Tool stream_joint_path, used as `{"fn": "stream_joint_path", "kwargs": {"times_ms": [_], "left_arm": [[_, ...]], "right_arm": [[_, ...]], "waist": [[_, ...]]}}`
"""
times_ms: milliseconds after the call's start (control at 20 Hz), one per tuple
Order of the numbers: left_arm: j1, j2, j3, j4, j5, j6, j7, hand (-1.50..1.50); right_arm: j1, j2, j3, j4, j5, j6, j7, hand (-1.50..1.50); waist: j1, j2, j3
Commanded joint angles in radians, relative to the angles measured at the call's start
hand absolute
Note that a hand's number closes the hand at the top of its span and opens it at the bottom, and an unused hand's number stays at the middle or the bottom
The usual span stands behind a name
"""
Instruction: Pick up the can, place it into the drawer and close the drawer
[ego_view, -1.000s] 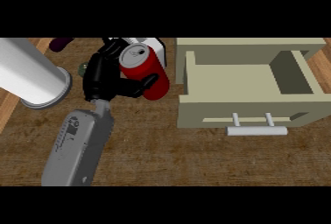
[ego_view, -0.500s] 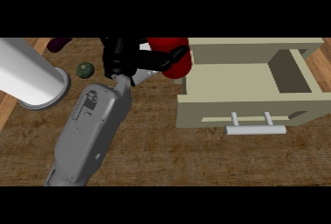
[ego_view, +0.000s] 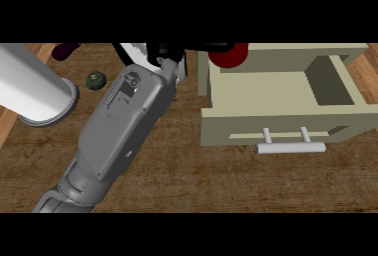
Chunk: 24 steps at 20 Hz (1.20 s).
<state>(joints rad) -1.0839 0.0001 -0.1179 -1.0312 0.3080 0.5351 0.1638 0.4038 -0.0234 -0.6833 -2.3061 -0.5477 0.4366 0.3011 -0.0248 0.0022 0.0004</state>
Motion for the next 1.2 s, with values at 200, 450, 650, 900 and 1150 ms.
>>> {"fn": "stream_joint_path", "kwargs": {"times_ms": [200, 450, 650, 900, 1150], "left_arm": [[-0.18, 0.0, -0.034, 0.215, 0.096, 0.043, -0.059, 1.5], [-0.237, 0.0, -0.091, 0.307, 0.206, 0.065, -0.118, 1.5], [-0.26, 0.0, -0.17, 0.353, 0.307, 0.101, -0.146, 1.5], [-0.271, 0.0, -0.216, 0.428, 0.356, 0.083, -0.212, 1.5], [-0.313, 0.0, -0.302, 0.468, 0.448, 0.142, -0.225, 1.5]], "right_arm": [[0.023, 0.002, -0.046, 0.068, -0.02, 0.077, -0.075, -1.5], [-0.032, -0.011, -0.028, 0.077, -0.008, 0.04, -0.038, -1.5], [-0.034, 0.01, 0.008, 0.021, 0.021, 0.027, -0.006, -1.5], [-0.012, 0.02, -0.005, 0.037, 0.013, 0.051, -0.025, -1.5], [-0.071, -0.018, 0.011, -0.003, 0.0, -0.01, 0.043, -1.5]], "waist": [[-0.017, 0.002, 0.001], [-0.017, 0.006, 0.001], [-0.03, 0.006, 0.001], [-0.033, 0.006, 0.001], [-0.05, 0.01, 0.001]]}}
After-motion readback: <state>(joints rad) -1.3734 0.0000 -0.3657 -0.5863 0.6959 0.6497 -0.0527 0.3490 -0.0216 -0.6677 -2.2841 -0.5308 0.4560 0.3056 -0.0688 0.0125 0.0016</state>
